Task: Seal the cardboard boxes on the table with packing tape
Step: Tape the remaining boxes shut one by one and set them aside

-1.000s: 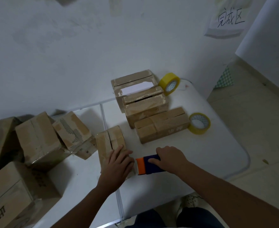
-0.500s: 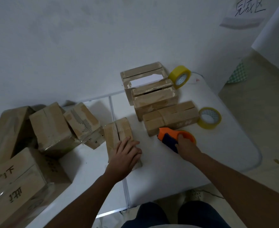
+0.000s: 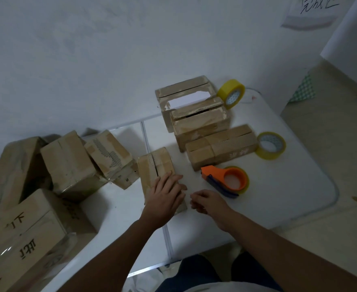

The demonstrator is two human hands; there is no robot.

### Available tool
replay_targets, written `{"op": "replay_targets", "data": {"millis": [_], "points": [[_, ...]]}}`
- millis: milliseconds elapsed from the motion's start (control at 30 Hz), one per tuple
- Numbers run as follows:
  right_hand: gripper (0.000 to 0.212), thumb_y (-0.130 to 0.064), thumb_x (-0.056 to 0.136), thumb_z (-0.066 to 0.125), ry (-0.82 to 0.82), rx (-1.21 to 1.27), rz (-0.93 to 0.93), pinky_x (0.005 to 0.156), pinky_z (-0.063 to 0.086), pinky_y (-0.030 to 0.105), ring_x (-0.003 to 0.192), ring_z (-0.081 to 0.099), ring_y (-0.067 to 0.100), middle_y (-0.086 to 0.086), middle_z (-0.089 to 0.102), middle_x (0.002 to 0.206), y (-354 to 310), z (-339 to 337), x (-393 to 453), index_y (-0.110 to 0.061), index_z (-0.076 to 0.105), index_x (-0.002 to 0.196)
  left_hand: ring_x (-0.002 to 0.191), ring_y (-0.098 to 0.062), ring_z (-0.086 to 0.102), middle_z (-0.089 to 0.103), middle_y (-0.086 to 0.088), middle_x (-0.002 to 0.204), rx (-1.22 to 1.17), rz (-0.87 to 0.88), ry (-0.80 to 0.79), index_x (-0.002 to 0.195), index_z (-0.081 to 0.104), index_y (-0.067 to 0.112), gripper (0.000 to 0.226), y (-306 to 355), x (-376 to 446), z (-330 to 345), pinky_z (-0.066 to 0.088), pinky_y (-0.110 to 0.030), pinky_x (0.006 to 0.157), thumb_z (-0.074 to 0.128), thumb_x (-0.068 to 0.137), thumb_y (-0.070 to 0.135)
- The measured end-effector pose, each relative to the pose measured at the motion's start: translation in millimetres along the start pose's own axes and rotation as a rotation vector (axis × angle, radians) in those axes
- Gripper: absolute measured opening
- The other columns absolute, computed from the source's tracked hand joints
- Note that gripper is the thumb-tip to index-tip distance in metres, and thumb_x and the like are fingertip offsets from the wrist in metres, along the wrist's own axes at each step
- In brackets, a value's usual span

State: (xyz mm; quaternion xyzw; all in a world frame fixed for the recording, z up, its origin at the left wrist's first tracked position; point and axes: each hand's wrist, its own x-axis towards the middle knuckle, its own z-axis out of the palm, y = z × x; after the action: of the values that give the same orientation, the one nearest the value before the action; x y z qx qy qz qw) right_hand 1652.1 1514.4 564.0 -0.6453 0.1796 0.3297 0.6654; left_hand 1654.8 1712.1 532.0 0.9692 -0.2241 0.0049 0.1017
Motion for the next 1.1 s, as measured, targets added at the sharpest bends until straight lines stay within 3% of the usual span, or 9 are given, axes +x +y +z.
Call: {"op": "replay_targets", "data": {"millis": [100,233,333,467,600,767,933,1000,1100], "points": [[0.008,-0.012,0.094,0.06,0.032,-0.024,-0.068,0.071,0.051,0.023,0.081,0.063,0.018,0.01,0.07,0.088,3.6,-2.0,0.4,-0.007,0.066,0.095,0.145,-0.018,0.03,0.044,0.003,0.149,-0.157,-0.009,0.004,0.132,0.055,0.026,0.04,-3.1,3.3,-6.0,0.027,-0.044,0.116,0.031,0.104,0.042],[0.008,-0.011,0.095,0.059,0.12,-0.039,-0.14,0.07,0.05,0.023,0.074,0.064,0.012,0.004,0.068,0.081,10.9,2.5,0.7,-0.011,0.064,0.088,0.137,-0.011,0.039,0.045,0.0,0.15,-0.337,-0.025,0.053,0.132,0.059,0.017,0.043,-11.1,0.8,-18.0,0.034,-0.042,0.114,0.032,0.105,0.037],[0.009,-0.013,0.095,0.059,0.136,-0.041,-0.168,0.069,0.05,0.023,0.071,0.065,0.009,0.002,0.069,0.079,15.1,5.2,0.8,-0.011,0.065,0.088,0.149,-0.007,0.019,0.028,0.006,0.16,-0.285,-0.051,-0.028,0.148,0.042,0.021,0.056,-11.8,-14.1,-15.6,0.017,-0.042,0.123,0.029,0.103,0.052],[0.012,-0.013,0.095,0.059,0.158,-0.053,-0.223,0.065,0.049,0.017,0.066,0.063,0.004,0.001,0.069,0.075,17.6,8.4,1.5,-0.01,0.066,0.086,0.152,-0.007,0.0,0.01,0.008,0.165,-0.13,-0.01,-0.096,0.157,0.021,0.025,0.071,-13.6,-22.2,-9.2,0.003,-0.038,0.124,0.024,0.099,0.067],[0.013,-0.013,0.094,0.06,0.193,-0.113,-0.281,0.063,0.046,0.013,0.068,0.063,0.006,0.003,0.069,0.076,19.6,8.2,2.8,-0.012,0.065,0.083,0.152,-0.014,0.009,0.017,0.004,0.164,-0.034,0.007,-0.047,0.156,0.023,0.023,0.069,-14.1,-24.2,-3.1,0.009,-0.04,0.122,0.025,0.101,0.064],[0.013,-0.019,0.093,0.063,0.213,-0.172,-0.321,0.069,0.049,0.023,0.071,0.063,0.008,0.0,0.068,0.074,21.8,8.9,6.7,-0.015,0.064,0.081,0.148,-0.023,0.023,0.026,-0.004,0.16,0.146,0.037,0.011,0.154,0.025,0.016,0.066,-9.2,-22.1,5.2,0.019,-0.044,0.117,0.025,0.101,0.056],[0.017,-0.026,0.092,0.065,0.259,-0.25,-0.362,0.075,0.051,0.031,0.073,0.062,0.008,-0.004,0.065,0.072,24.7,12.5,12.5,-0.016,0.062,0.078,0.151,-0.025,0.018,0.018,-0.005,0.164,0.155,0.023,-0.113,0.157,0.02,0.017,0.093,-10.2,-24.7,1.6,0.025,-0.048,0.119,0.059,0.086,0.061],[0.016,-0.025,0.093,0.063,0.272,-0.276,-0.38,0.075,0.051,0.03,0.072,0.062,0.006,-0.004,0.065,0.072,25.7,14.2,14.3,-0.016,0.062,0.079,0.152,-0.024,0.014,0.014,-0.003,0.165,0.125,0.021,-0.153,0.158,0.016,0.018,0.096,-9.5,-25.3,-2.4,0.021,-0.047,0.12,0.05,0.084,0.069],[0.016,-0.022,0.094,0.061,0.271,-0.313,-0.431,0.069,0.047,0.023,0.071,0.06,0.004,-0.005,0.063,0.072,25.7,16.0,15.9,-0.018,0.058,0.079,0.152,-0.017,0.01,0.015,0.004,0.165,0.039,-0.008,-0.146,0.158,0.015,0.023,0.084,-13.1,-24.5,-7.5,0.016,-0.043,0.122,0.035,0.093,0.072]]}}
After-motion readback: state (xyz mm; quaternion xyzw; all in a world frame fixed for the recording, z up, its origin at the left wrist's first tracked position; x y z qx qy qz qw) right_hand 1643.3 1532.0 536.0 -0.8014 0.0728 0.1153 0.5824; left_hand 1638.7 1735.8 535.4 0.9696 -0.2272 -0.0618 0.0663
